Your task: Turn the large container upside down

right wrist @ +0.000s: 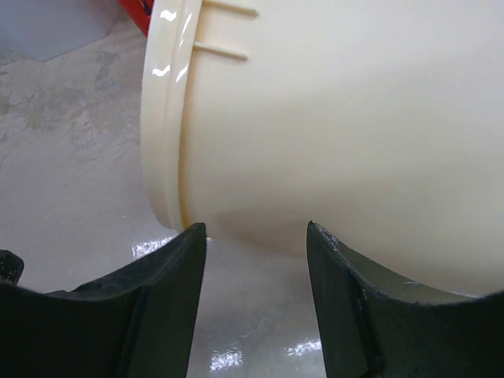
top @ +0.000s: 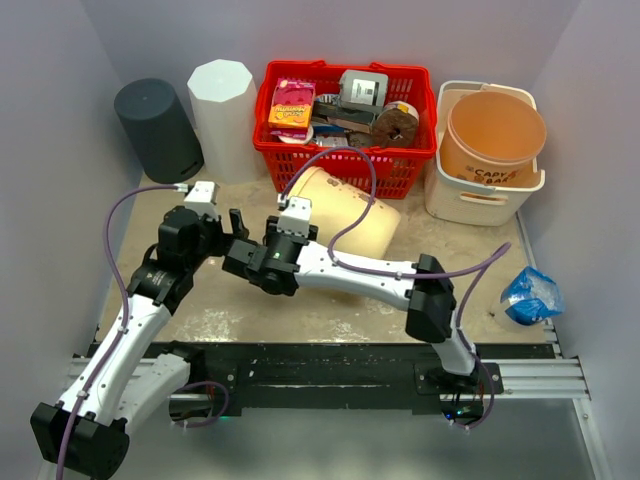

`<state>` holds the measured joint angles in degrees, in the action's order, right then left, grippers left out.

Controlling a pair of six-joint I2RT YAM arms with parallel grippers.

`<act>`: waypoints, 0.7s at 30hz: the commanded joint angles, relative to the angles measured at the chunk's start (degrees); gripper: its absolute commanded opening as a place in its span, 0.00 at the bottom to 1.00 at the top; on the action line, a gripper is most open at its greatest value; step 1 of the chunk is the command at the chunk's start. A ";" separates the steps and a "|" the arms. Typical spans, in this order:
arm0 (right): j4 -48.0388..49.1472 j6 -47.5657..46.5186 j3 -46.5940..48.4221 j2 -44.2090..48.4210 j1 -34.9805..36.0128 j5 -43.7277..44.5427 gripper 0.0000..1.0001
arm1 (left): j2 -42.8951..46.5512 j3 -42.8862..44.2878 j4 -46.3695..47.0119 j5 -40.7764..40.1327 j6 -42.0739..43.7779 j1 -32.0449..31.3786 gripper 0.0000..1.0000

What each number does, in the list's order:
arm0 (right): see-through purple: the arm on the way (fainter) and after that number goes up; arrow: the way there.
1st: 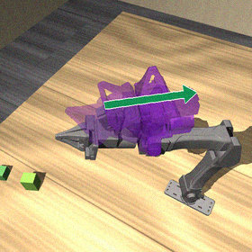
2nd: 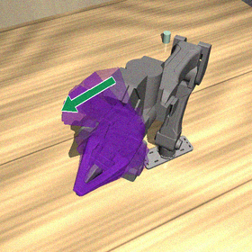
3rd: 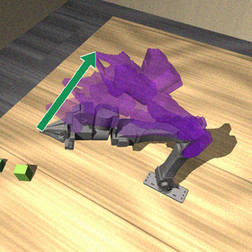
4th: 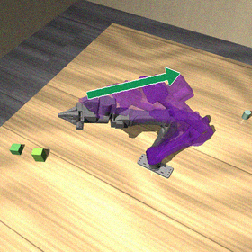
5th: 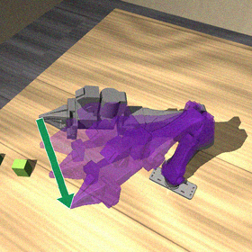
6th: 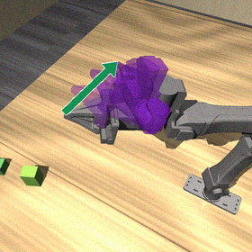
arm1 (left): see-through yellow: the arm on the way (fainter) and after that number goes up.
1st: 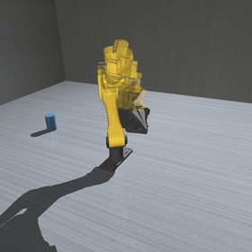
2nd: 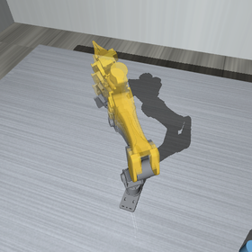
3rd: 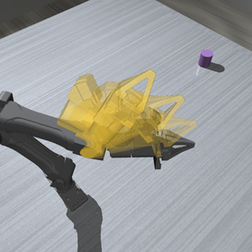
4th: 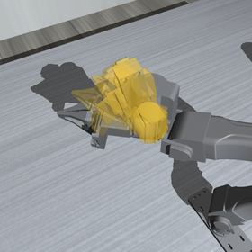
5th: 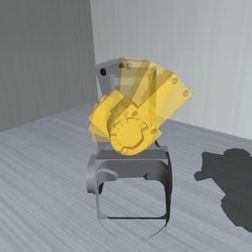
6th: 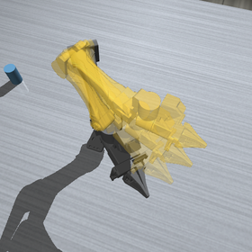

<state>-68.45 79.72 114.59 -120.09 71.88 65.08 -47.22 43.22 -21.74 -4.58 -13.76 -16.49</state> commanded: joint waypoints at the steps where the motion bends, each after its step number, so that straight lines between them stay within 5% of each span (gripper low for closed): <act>1: 10.23 -4.91 -10.12 11.35 -0.16 1.64 0.58 | 0.55 0.02 5.47 9.38 1.20 0.41 0.99; 9: 31.86 -14.41 -34.94 31.20 -1.82 -8.20 0.61 | -3.57 -2.70 18.29 22.33 -7.50 0.41 0.99; 21: 39.18 -17.93 -54.37 44.76 -9.29 -16.91 0.63 | -7.80 -11.57 35.87 35.86 -14.71 0.14 0.98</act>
<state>-33.34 63.83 62.76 -79.18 65.43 49.82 -56.69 34.06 4.01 24.08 -24.80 -16.49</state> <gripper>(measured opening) 0.623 0.986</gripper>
